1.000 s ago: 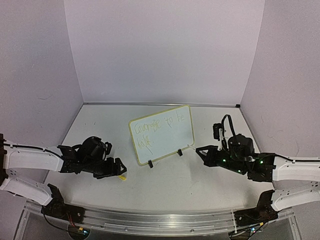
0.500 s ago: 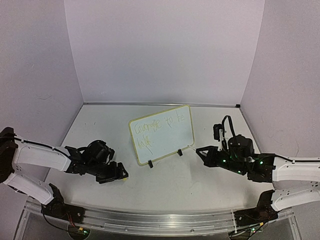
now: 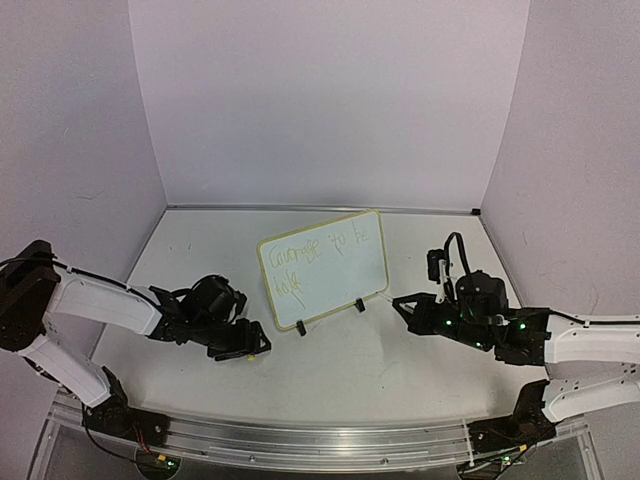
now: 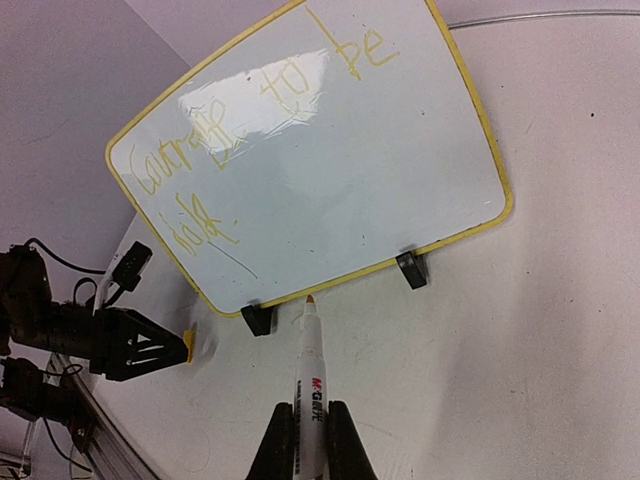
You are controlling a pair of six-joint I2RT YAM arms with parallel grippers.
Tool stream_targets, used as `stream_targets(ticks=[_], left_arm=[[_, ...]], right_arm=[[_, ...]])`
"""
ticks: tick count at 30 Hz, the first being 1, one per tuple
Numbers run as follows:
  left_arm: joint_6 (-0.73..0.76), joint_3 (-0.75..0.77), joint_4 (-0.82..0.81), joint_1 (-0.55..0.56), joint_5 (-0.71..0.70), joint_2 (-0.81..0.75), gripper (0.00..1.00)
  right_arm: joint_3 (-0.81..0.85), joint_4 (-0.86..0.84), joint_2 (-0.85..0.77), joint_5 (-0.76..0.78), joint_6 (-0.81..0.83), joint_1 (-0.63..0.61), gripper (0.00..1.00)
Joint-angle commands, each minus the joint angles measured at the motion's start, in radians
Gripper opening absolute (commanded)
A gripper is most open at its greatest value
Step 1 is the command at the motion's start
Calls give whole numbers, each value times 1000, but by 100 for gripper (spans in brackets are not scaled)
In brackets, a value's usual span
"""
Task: Write a sentence on the whiteboard
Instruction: Pick up the pen cap from the center of the board.
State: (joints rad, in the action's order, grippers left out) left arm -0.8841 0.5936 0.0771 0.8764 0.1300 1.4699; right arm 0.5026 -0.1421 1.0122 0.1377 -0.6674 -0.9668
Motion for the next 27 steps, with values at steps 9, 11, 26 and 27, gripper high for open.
stream_targets(ticks=[9, 11, 26, 27], left_arm=[[182, 215, 250, 149, -187, 182, 62], [187, 243, 299, 174, -234, 207, 59], [164, 313, 419, 231, -386, 298, 29], [164, 311, 419, 231, -385, 299, 28]], right_arm=[[-17, -11, -29, 27, -10, 0, 0], [-19, -11, -31, 29, -10, 0, 0], [-25, -5, -39, 38, -12, 0, 0], [-26, -5, -40, 37, -12, 0, 0]])
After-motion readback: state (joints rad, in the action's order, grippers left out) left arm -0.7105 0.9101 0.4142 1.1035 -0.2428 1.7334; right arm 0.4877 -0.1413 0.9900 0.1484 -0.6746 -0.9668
